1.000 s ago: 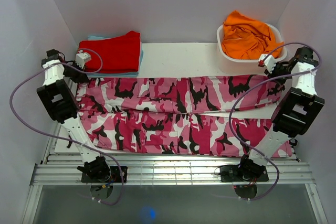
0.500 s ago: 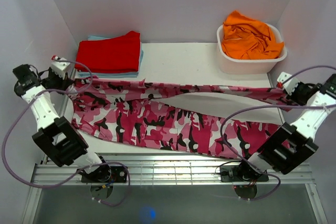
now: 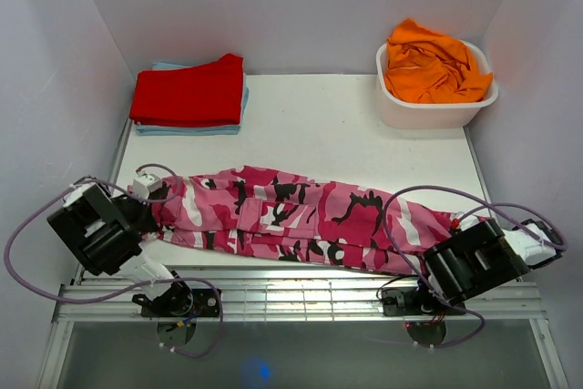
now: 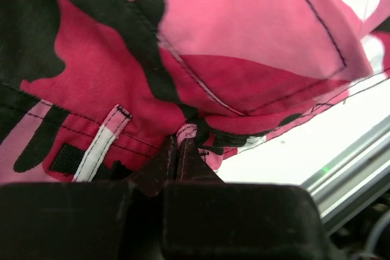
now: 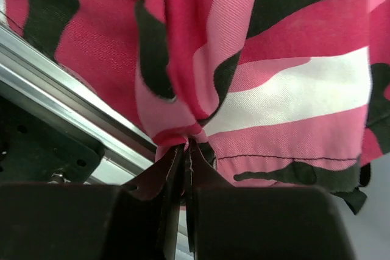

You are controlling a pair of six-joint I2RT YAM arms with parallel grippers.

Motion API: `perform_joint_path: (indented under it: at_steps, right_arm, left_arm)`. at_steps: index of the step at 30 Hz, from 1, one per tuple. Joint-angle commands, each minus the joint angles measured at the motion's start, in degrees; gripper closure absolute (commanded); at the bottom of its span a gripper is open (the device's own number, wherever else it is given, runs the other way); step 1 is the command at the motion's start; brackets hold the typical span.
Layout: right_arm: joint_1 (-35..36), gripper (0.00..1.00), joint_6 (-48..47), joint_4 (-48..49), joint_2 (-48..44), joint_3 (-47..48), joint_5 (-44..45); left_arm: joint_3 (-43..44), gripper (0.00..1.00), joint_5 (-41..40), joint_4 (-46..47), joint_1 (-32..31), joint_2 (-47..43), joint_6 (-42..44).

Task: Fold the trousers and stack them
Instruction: Fold the trousers

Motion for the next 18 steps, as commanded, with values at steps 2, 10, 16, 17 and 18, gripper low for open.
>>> perform_joint_path:
  at_steps: [2, 10, 16, 17, 18]
  right_arm:
    - [0.2, 0.92, -27.84, 10.47, 1.67, -2.47, 3.43]
    - [14.78, 0.92, -4.57, 22.72, 8.96, 6.47, -0.09]
    - [26.82, 0.92, 10.56, 23.42, 16.79, 20.44, -0.44]
    - [27.44, 0.92, 11.53, 23.34, 17.84, 21.77, -0.53]
    - [27.71, 0.92, 12.41, 22.99, 18.19, 23.18, -0.88]
  left_arm:
    - [4.23, 1.0, -11.1, 5.27, -0.09, 10.81, -7.09]
    - [22.77, 1.0, -4.14, 6.78, -1.23, 18.98, -26.59]
    - [34.99, 1.0, -1.95, 5.99, -1.5, 23.73, -33.03]
    - [36.4, 1.0, -1.42, 4.85, -1.5, 24.0, -33.99]
    - [39.28, 1.0, -0.9, 4.41, -1.5, 24.35, -34.44]
